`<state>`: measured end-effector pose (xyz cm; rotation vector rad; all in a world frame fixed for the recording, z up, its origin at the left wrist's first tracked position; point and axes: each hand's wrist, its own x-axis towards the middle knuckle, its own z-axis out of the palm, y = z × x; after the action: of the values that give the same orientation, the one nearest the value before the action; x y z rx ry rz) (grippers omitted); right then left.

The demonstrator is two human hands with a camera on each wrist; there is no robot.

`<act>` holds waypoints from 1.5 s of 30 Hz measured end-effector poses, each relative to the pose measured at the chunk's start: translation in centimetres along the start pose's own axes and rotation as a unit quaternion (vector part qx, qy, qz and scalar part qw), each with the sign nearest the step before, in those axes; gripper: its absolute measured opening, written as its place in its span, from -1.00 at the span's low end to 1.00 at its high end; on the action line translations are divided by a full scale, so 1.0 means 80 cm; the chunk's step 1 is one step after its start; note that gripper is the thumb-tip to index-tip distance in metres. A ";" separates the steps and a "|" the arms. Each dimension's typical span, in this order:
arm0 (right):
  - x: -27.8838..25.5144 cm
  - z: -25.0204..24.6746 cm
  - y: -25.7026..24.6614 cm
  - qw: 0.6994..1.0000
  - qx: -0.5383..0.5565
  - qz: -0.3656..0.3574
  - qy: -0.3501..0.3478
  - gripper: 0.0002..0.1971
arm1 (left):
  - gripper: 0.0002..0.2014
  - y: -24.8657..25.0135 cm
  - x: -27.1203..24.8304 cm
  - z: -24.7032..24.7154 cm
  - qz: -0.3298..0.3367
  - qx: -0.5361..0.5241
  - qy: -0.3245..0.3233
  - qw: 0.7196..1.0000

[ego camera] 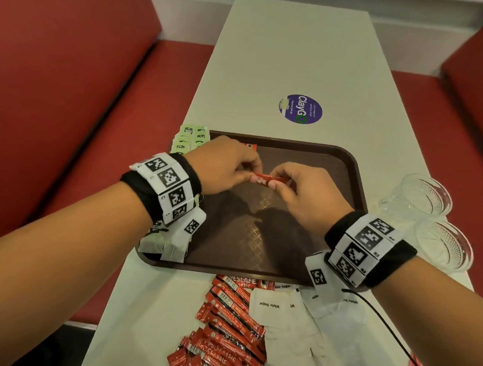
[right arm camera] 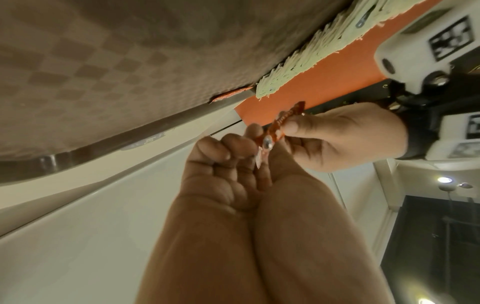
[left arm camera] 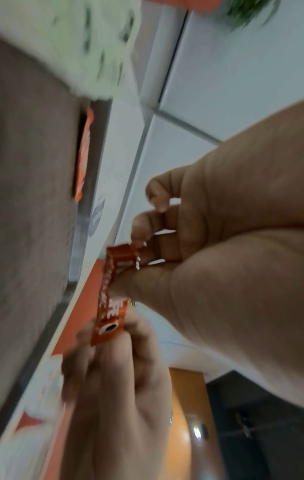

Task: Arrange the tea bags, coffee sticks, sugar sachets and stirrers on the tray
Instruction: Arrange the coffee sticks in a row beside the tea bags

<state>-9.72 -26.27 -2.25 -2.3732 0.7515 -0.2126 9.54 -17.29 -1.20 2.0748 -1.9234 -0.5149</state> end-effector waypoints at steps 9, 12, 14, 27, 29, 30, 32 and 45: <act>-0.034 0.007 -0.004 0.991 -0.051 -0.063 -0.105 -0.78 | -0.89 -0.053 0.059 -0.005 -0.189 0.093 -0.045 0.977; -0.048 0.013 -0.008 0.983 -0.074 -0.094 -0.140 -0.84 | -0.88 -0.057 0.070 0.001 -0.201 0.115 -0.047 0.972; -0.056 0.016 -0.009 0.978 -0.084 -0.109 -0.155 -0.84 | -0.86 -0.059 0.074 0.003 -0.206 0.120 -0.041 0.970; -0.092 0.024 -0.021 0.963 -0.096 -0.131 -0.213 -0.85 | -0.90 -0.054 0.095 0.010 -0.228 0.129 -0.051 0.964; -0.097 0.027 -0.023 0.960 -0.110 -0.132 -0.219 -0.85 | -0.86 -0.046 0.089 0.010 -0.228 0.138 -0.039 0.963; -0.100 0.028 -0.024 0.959 -0.117 -0.130 -0.222 -0.84 | -0.82 -0.039 0.081 0.008 -0.225 0.139 -0.025 0.964; -0.110 0.032 -0.030 0.957 -0.133 -0.125 -0.226 -0.79 | -0.79 -0.021 0.056 0.003 -0.201 0.127 0.016 0.971; -0.161 0.079 -0.075 0.940 -0.271 -0.049 -0.199 -0.66 | -0.89 0.073 -0.178 0.048 -0.072 0.021 -0.069 0.995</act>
<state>-15.46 -11.86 -3.08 -2.8383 0.5394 0.4886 1.78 -3.45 -1.11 2.2721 -1.8805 -0.6700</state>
